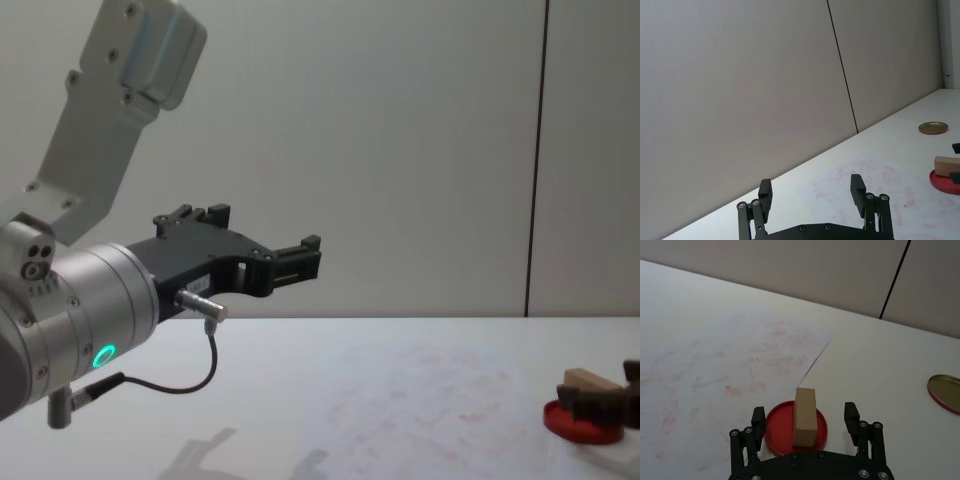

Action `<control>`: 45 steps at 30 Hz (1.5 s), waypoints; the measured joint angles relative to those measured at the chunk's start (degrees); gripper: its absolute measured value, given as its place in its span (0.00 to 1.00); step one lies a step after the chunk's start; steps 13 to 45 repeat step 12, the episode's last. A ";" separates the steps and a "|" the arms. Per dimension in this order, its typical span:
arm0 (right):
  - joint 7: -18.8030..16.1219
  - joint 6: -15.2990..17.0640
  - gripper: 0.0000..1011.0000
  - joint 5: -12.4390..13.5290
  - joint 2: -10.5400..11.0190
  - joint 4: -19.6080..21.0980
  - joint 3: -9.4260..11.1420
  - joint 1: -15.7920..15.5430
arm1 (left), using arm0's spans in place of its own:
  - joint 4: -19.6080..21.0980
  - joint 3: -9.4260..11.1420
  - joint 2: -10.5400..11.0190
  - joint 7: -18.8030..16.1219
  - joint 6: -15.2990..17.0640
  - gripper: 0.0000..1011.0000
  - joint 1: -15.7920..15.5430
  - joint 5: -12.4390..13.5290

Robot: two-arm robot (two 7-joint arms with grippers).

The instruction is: Use the one hand to pick up the stamp and affix it onto the A4 paper.

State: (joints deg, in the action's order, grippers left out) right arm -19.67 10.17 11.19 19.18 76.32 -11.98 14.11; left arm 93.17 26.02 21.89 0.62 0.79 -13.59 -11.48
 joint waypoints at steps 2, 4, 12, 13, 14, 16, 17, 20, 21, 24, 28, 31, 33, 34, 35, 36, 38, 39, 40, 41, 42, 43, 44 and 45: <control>0.30 -0.83 0.99 0.37 0.16 0.89 0.12 -0.39 | 0.00 0.00 0.00 0.00 0.00 0.98 0.00 0.00; 0.62 -1.61 0.99 0.73 0.35 2.04 0.28 -0.87 | 0.00 0.00 0.00 0.00 0.00 0.98 0.00 0.00; 1.91 -4.02 0.99 2.05 0.97 6.06 0.76 -2.49 | 0.00 0.00 0.00 0.00 0.00 0.98 0.00 0.00; 1.91 -4.02 0.99 2.05 0.97 6.06 0.76 -2.49 | 0.00 0.00 0.00 0.00 0.00 0.98 0.00 0.00; 1.91 -4.02 0.99 2.05 0.97 6.06 0.76 -2.49 | 0.00 0.00 0.00 0.00 0.00 0.98 0.00 0.00; 1.91 -4.02 0.99 2.05 0.97 6.06 0.76 -2.49 | 0.00 0.00 0.00 0.00 0.00 0.98 0.00 0.00; 1.91 -4.02 0.99 2.05 0.97 6.06 0.76 -2.49 | 0.00 0.00 0.00 0.00 0.00 0.98 0.00 0.00; 1.91 -4.02 0.99 2.05 0.97 6.06 0.76 -2.49 | 0.00 0.00 0.00 0.00 0.00 0.98 0.00 0.00; 1.91 -4.02 0.99 2.05 0.97 6.06 0.76 -2.49 | 0.00 0.00 0.00 0.00 0.00 0.98 0.00 0.00; 1.91 -4.02 0.99 2.05 0.97 6.06 0.76 -2.49 | 0.00 0.00 0.00 0.00 0.00 0.98 0.00 0.00; 1.91 -4.02 0.99 2.05 0.97 6.06 0.76 -2.49 | 0.00 0.00 0.00 0.00 0.00 0.98 0.00 0.00; 1.91 -4.02 0.99 2.05 0.97 6.06 0.76 -2.49 | 0.00 0.00 0.00 0.00 0.00 0.98 0.00 0.00; 1.91 -4.02 0.99 2.05 0.97 6.06 0.76 -2.49 | 0.00 0.00 0.00 0.00 0.00 0.98 0.00 0.00; 1.91 -4.02 0.99 2.05 0.97 6.06 0.76 -2.49 | 0.00 0.00 0.00 0.00 0.00 0.98 0.00 0.00; 1.91 -4.02 0.99 2.05 0.97 6.06 0.76 -2.49 | 0.00 0.00 0.00 0.00 0.00 0.98 0.00 0.00; 1.91 -4.02 0.99 2.05 0.97 6.06 0.76 -2.49 | 0.00 0.00 0.00 0.00 0.00 0.98 0.00 0.00; 1.91 -4.02 0.99 2.05 0.97 6.06 0.76 -2.49 | 0.00 0.00 0.00 0.00 0.00 0.98 0.00 0.00; 1.91 -4.02 0.99 2.05 0.97 6.06 0.76 -2.49 | 0.00 0.00 0.00 0.00 0.00 0.98 0.00 0.00; 1.91 -4.02 0.99 2.05 0.97 6.06 0.76 -2.49 | 0.00 0.00 0.00 0.00 0.00 0.98 0.00 0.00; 1.91 -4.02 0.99 2.05 0.97 6.06 0.76 -2.49 | 0.00 0.00 0.00 0.00 0.00 0.98 0.00 0.00; 1.91 -4.02 0.99 2.05 0.97 6.06 0.76 -2.49 | 0.00 0.00 0.00 0.00 0.00 0.98 0.00 0.00; 1.91 -4.02 0.99 2.05 0.97 6.06 0.76 -2.49 | 0.00 0.00 0.00 0.00 0.00 0.98 0.00 0.00; 1.91 -4.02 0.99 2.05 0.97 6.06 0.76 -2.49 | 0.00 0.00 0.00 0.00 0.00 0.98 0.00 0.00; 1.91 -4.02 0.99 2.05 0.97 6.06 0.76 -2.49 | 0.00 0.00 0.00 0.00 0.00 0.98 0.00 0.00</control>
